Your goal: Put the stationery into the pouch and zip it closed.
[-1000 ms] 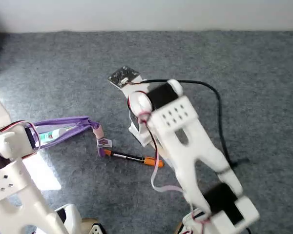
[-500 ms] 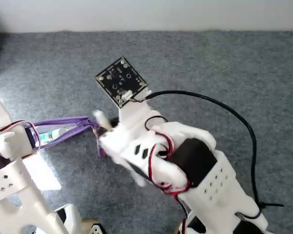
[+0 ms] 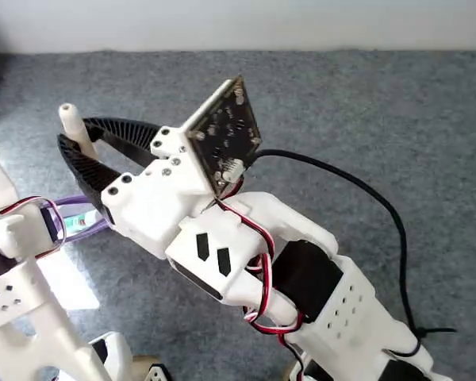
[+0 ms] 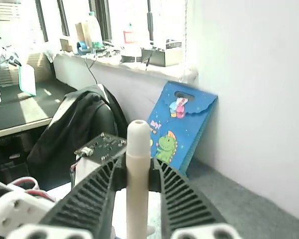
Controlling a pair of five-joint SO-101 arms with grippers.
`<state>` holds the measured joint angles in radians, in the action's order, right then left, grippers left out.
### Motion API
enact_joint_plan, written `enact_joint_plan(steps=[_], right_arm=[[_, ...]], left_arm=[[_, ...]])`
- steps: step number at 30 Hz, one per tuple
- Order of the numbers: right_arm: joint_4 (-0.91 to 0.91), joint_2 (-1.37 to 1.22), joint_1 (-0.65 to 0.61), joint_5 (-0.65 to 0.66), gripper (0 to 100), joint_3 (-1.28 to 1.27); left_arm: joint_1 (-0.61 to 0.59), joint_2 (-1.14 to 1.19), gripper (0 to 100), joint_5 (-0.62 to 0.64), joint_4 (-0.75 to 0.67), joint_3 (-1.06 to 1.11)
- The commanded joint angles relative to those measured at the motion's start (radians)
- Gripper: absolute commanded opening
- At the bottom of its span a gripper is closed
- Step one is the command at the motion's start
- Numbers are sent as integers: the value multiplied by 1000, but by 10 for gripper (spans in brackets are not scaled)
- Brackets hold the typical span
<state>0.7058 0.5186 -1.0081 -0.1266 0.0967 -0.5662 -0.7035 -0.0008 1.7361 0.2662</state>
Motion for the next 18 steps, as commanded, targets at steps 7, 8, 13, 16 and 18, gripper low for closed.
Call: enact_joint_plan(steps=[7, 8, 13, 16, 18], right_arm=[[-243, -122, -12, 55, 8, -52], [-259, -136, -12, 55, 8, -61], [-332, -168, -5, 83, 8, -175], [-374, -156, -12, 129, 8, -287], [-375, -113, -12, 155, 8, -351]], left_arm=[[-3, 0, 12, 12, 0, -12], [-3, 0, 12, 12, 0, -12], [-8, -2, 12, 12, 0, -12], [-8, -2, 12, 12, 0, -12], [-9, -2, 12, 12, 0, -12]])
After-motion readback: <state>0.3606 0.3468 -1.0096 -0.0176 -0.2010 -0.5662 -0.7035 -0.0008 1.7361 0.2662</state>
